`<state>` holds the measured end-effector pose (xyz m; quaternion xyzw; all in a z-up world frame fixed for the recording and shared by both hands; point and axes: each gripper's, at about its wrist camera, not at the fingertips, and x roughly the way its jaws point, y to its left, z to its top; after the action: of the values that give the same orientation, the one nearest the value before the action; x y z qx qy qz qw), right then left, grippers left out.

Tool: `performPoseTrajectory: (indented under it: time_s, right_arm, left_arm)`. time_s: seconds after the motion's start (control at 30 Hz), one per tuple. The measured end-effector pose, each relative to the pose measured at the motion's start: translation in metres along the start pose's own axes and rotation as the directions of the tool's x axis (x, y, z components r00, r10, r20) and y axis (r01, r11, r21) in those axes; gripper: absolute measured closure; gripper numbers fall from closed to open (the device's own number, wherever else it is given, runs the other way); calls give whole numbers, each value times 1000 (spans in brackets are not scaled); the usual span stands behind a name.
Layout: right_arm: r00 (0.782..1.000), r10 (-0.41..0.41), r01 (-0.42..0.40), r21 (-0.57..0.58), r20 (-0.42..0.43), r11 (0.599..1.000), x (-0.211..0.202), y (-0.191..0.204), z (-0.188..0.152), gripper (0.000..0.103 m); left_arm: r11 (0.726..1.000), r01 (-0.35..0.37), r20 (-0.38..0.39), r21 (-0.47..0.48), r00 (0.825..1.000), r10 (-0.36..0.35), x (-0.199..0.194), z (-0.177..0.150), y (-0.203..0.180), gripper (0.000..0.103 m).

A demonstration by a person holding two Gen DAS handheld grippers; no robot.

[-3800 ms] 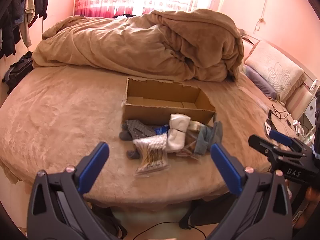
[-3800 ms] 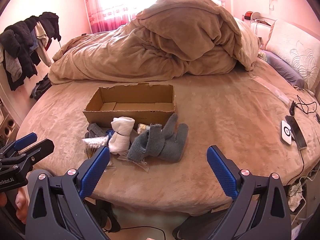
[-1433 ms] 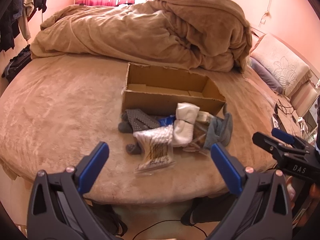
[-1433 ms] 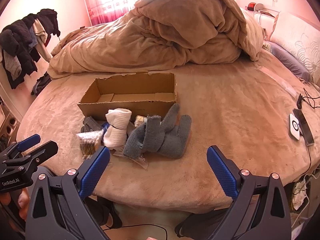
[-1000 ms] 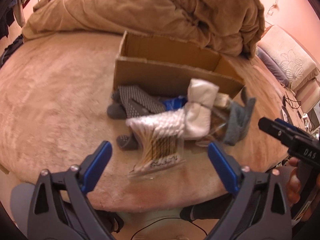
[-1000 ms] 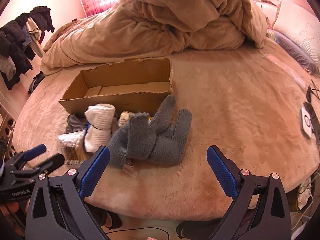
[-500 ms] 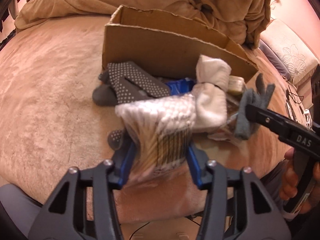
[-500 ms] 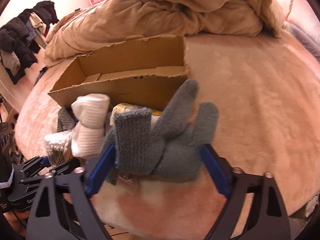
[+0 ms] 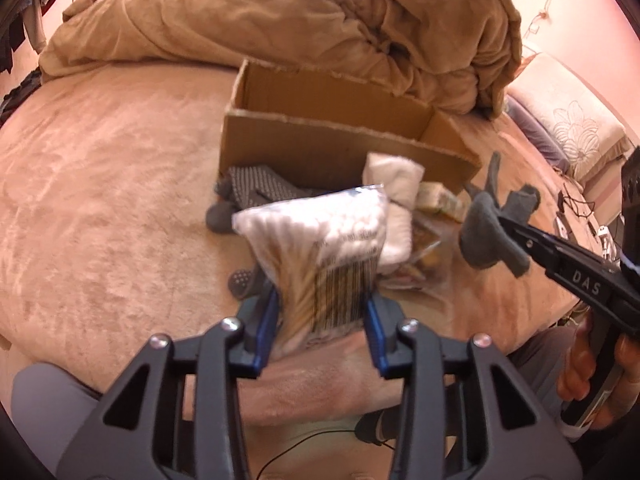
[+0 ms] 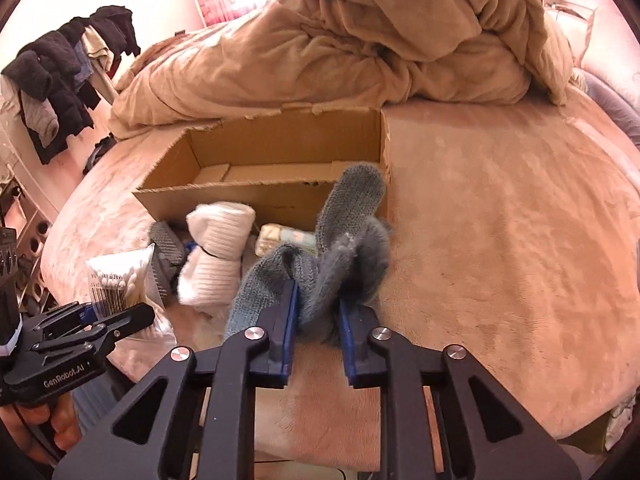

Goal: Organize objects
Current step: 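Grasp the cotton swab bag with the left tool while the right tool grasps the grey knit gloves, then drop the swab bag and grey gloves into the box, opening both tools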

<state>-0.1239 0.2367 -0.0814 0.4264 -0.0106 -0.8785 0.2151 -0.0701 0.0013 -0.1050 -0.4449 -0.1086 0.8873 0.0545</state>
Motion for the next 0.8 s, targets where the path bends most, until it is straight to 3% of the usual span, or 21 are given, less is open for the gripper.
performPoseTrajectory:
  time_s: [0.47, 0.8]
  right_arm:
    - [990, -1, 3, -14, 138, 1000, -74, 14, 21, 84]
    - [978, -7, 16, -44, 207, 999, -93, 12, 59, 84]
  left_arm:
    - [999, 42, 98, 21, 994, -44, -63, 34, -16, 64]
    - [997, 53, 143, 52, 988, -60, -76, 72, -24, 64]
